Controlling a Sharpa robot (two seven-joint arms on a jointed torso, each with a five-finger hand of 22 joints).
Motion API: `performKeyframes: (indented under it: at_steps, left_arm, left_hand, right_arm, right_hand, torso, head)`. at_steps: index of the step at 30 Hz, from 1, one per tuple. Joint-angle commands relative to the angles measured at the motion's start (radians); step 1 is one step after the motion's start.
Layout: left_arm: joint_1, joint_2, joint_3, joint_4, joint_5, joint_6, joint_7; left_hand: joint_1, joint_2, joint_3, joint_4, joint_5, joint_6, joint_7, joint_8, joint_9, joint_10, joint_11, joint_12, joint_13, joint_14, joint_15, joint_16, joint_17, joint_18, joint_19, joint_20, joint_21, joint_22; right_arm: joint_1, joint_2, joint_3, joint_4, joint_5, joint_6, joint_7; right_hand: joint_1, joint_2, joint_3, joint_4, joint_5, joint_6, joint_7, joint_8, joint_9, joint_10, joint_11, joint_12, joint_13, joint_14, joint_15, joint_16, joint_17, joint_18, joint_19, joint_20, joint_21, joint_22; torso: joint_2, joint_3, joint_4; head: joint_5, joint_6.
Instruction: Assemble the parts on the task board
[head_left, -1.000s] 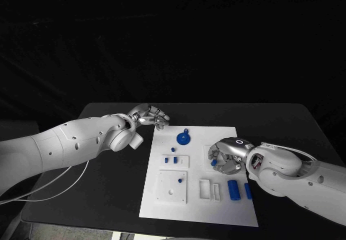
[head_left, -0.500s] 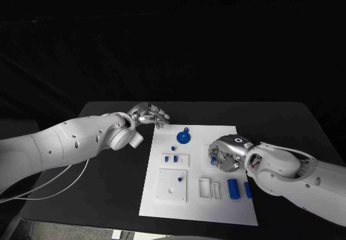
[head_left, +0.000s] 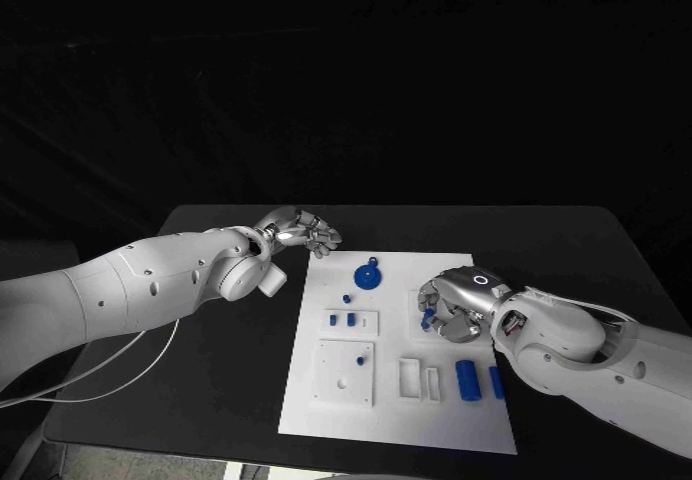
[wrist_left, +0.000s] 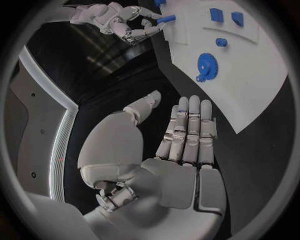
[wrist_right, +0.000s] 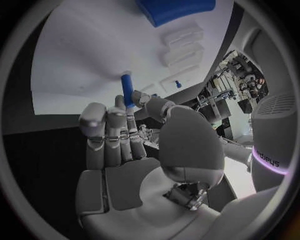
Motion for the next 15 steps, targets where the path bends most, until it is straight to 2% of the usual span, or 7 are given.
performKeyframes:
  at_steps: [1,2,5,8,10,12,15]
  left_arm:
    - [0.001,0.002,0.001,0.001,0.055,0.046,0.017]
    - [0.001,0.003,0.001,0.000,0.058,0.048,0.018]
    - [0.001,0.006,0.001,-0.002,0.076,0.060,0.019]
    - [0.001,0.006,0.001,-0.003,0.085,0.069,0.019]
    - [0.001,0.007,0.001,-0.003,0.098,0.074,0.019]
    - [0.001,0.008,0.001,-0.004,0.108,0.072,0.018]
    - [0.001,0.010,0.001,-0.003,0.110,0.057,0.012]
  left_hand:
    - [-0.055,0.004,-0.048,0.022,-0.004,-0.014,0.003,-0.003,0.000,-0.010,0.002,-0.007,-0.003,-0.014,0.007,-0.021,-0.006,0.022,-0.014,0.007,-0.017,-0.007]
    - [-0.066,0.005,-0.056,0.027,-0.004,-0.016,0.004,-0.004,0.000,-0.011,0.003,-0.008,-0.004,-0.016,0.008,-0.025,-0.008,0.023,-0.017,0.009,-0.020,-0.009]
    - [-0.148,0.014,-0.101,0.077,-0.003,-0.026,0.005,-0.005,-0.001,-0.015,0.003,-0.010,-0.008,-0.021,0.014,-0.045,-0.013,0.029,-0.024,0.015,-0.038,-0.018]
    - [-0.221,0.022,-0.133,0.131,-0.003,-0.030,0.005,-0.005,-0.001,-0.012,0.000,-0.008,-0.009,-0.010,0.011,-0.048,-0.012,0.037,-0.017,0.013,-0.045,-0.023]
    - [-0.283,0.033,-0.163,0.182,-0.003,-0.028,0.001,-0.002,-0.001,-0.009,-0.003,-0.007,-0.010,-0.001,0.006,-0.051,-0.012,0.043,-0.012,0.010,-0.050,-0.026]
    - [-0.302,0.036,-0.175,0.204,-0.003,-0.026,-0.001,0.000,0.000,-0.007,-0.005,-0.006,-0.010,0.001,0.004,-0.053,-0.011,0.047,-0.011,0.008,-0.052,-0.028]
    - [-0.339,0.057,-0.214,0.276,-0.003,-0.022,-0.005,0.005,0.002,-0.001,-0.009,-0.005,-0.012,0.009,0.001,-0.059,-0.009,0.052,-0.008,0.004,-0.058,-0.028]
  right_arm:
    - [0.000,0.003,0.007,0.008,-0.009,-0.081,0.003]
    - [0.000,0.004,0.009,0.010,-0.009,-0.086,0.005]
    - [0.000,0.004,0.016,0.023,-0.001,-0.109,0.013]
    - [0.000,0.004,0.021,0.042,0.016,-0.122,0.021]
    - [0.001,0.006,0.023,0.056,0.031,-0.117,0.024]
    - [0.001,0.011,0.023,0.061,0.044,-0.109,0.025]
    - [0.001,0.030,0.023,0.062,0.061,-0.093,0.033]
  right_hand:
    - [0.006,-0.001,0.008,0.000,0.003,0.010,-0.001,0.005,-0.003,0.043,-0.031,0.006,0.004,-0.003,-0.010,0.004,0.002,0.140,-0.001,-0.009,0.005,0.002]
    - [0.006,-0.002,0.009,0.000,0.003,0.011,-0.002,0.005,-0.003,0.043,-0.031,0.007,0.004,-0.003,-0.011,0.005,0.002,0.140,-0.001,-0.010,0.006,0.002]
    - [0.006,-0.003,0.012,-0.001,0.003,0.013,-0.002,0.006,-0.002,0.044,-0.032,0.008,0.007,-0.003,-0.012,0.005,0.002,0.140,0.000,-0.012,0.007,0.003]
    - [0.007,-0.003,0.013,-0.001,0.003,0.014,-0.003,0.006,-0.001,0.044,-0.033,0.009,0.008,-0.003,-0.012,0.006,0.003,0.140,0.000,-0.013,0.007,0.004]
    - [0.007,-0.004,0.014,-0.001,0.003,0.014,-0.003,0.006,-0.001,0.044,-0.033,0.009,0.008,-0.002,-0.013,0.006,0.003,0.140,0.001,-0.014,0.008,0.004]
    - [0.007,-0.004,0.015,-0.001,0.003,0.014,-0.003,0.006,-0.001,0.044,-0.033,0.010,0.008,-0.002,-0.013,0.006,0.003,0.140,0.001,-0.014,0.008,0.004]
    - [0.006,-0.004,0.015,-0.001,0.003,0.014,-0.003,0.006,-0.001,0.044,-0.033,0.010,0.009,-0.002,-0.013,0.006,0.003,0.140,0.001,-0.014,0.008,0.004]
  torso:
    - [-0.001,-0.0006,-0.0005]
    - [0.000,-0.0004,-0.0003]
    - [0.000,0.0004,0.0004]
    - [0.000,0.0002,0.0006]
    - [0.000,-0.0010,-0.0002]
    - [0.000,-0.0011,-0.0004]
    - [0.000,-0.0019,-0.0008]
  head:
    - [-0.001,0.003]
    - [0.000,0.004]
    - [0.001,0.004]
    - [0.000,0.004]
    - [0.000,0.005]
    - [0.000,0.005]
    - [0.002,0.006]
